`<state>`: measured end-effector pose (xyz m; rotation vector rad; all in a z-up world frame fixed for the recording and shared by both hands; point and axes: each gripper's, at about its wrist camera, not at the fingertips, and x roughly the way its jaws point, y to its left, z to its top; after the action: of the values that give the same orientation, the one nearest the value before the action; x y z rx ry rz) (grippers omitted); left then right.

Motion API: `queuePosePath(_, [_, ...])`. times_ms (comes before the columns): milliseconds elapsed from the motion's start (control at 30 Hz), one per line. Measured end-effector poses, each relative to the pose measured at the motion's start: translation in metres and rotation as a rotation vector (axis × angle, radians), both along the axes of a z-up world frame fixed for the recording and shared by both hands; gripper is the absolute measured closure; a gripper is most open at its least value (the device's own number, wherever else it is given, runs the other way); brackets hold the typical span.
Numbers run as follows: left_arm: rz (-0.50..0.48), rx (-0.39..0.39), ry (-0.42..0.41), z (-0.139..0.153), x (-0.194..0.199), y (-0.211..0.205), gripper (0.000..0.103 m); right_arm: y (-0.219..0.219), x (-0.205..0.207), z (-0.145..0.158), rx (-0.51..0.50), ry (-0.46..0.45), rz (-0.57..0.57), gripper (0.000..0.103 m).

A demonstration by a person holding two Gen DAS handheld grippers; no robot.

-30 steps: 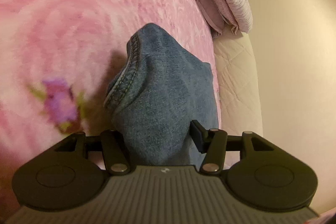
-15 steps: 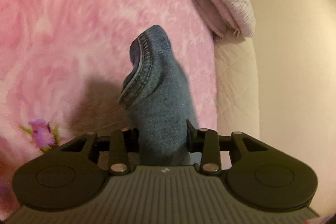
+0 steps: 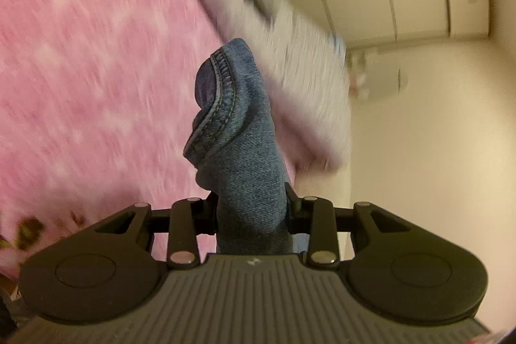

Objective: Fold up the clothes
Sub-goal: 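Lift the folded jeans with both grippers and carry them to the clothes stack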

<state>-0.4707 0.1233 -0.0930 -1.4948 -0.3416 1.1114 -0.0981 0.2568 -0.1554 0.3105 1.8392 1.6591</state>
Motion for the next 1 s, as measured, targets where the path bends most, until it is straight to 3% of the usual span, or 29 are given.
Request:
queuePosePath(167, [0.194, 0.066, 0.012, 0.03, -0.087, -0.051, 0.073, 0.026, -0.091, 0.031, 0.073, 0.018, 0.202, 0.071])
queuePosePath(367, [0.366, 0.124, 0.011, 0.031, -0.214, -0.103, 0.073, 0.03, -0.239, 0.037, 0.141, 0.035, 0.369, 0.071])
queuePosePath(533, [0.434, 0.142, 0.016, 0.026, -0.374, -0.14, 0.073, 0.006, -0.396, 0.024, 0.154, 0.054, 0.444, 0.071])
queuePosePath(733, [0.524, 0.131, 0.052, 0.034, -0.564, -0.166, 0.073, 0.016, -0.598, 0.023, 0.14, 0.065, 0.532, 0.071])
queuePosePath(833, [0.566, 0.129, 0.065, 0.039, -0.642, -0.172, 0.073, 0.019, -0.679, 0.022, 0.138, 0.066, 0.582, 0.071])
queuePosePath(1000, [0.624, 0.114, 0.069, 0.025, -0.723, -0.171, 0.073, 0.023, -0.79, 0.012, 0.143, 0.046, 0.659, 0.071])
